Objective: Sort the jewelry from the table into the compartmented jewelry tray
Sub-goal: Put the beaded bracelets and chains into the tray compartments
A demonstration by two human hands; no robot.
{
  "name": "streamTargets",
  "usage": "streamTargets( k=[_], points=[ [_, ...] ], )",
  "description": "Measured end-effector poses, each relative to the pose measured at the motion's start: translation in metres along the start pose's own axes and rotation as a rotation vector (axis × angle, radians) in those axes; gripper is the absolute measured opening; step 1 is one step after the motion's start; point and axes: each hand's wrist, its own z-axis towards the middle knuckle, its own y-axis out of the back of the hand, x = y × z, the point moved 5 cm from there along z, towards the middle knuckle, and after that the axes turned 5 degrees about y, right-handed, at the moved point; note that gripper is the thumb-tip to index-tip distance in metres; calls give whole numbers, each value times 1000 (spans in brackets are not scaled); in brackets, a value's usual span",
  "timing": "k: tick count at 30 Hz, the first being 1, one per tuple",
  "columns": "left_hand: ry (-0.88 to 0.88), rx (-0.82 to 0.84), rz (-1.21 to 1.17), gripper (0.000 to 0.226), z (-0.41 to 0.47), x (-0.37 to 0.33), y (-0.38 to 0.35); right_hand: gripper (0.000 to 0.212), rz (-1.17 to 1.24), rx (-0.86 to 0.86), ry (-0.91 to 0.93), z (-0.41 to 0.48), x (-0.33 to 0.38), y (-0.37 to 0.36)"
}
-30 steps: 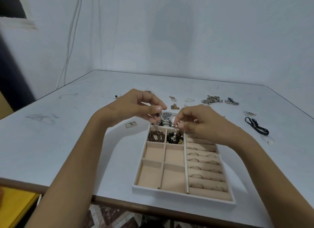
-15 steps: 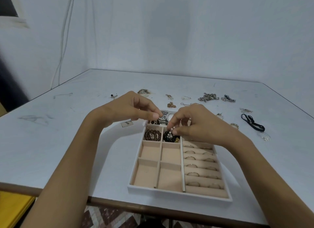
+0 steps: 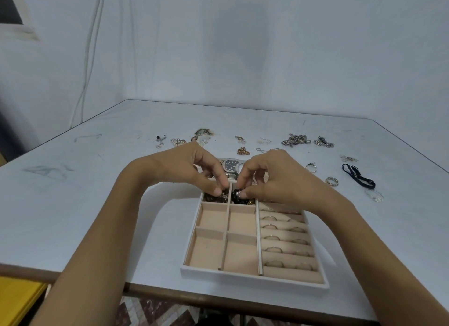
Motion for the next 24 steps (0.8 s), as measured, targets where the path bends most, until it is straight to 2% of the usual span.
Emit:
streamTargets(
  k=[7,15,19,24],
  points=[
    [16,-49,-55,17,2,1,4,4,2,-5,-16,0,-4,-1],
    [53,-357,-192,14,12,20,20,8,216,-20,-29,-4,-7,18],
    [75,-421,-228,13,25,19,15,10,307,-146,-180,-1,-40,42],
    [85,-468,-237,12,55,1,14,18,357,-445,-385,-9,-103,92]
  ],
)
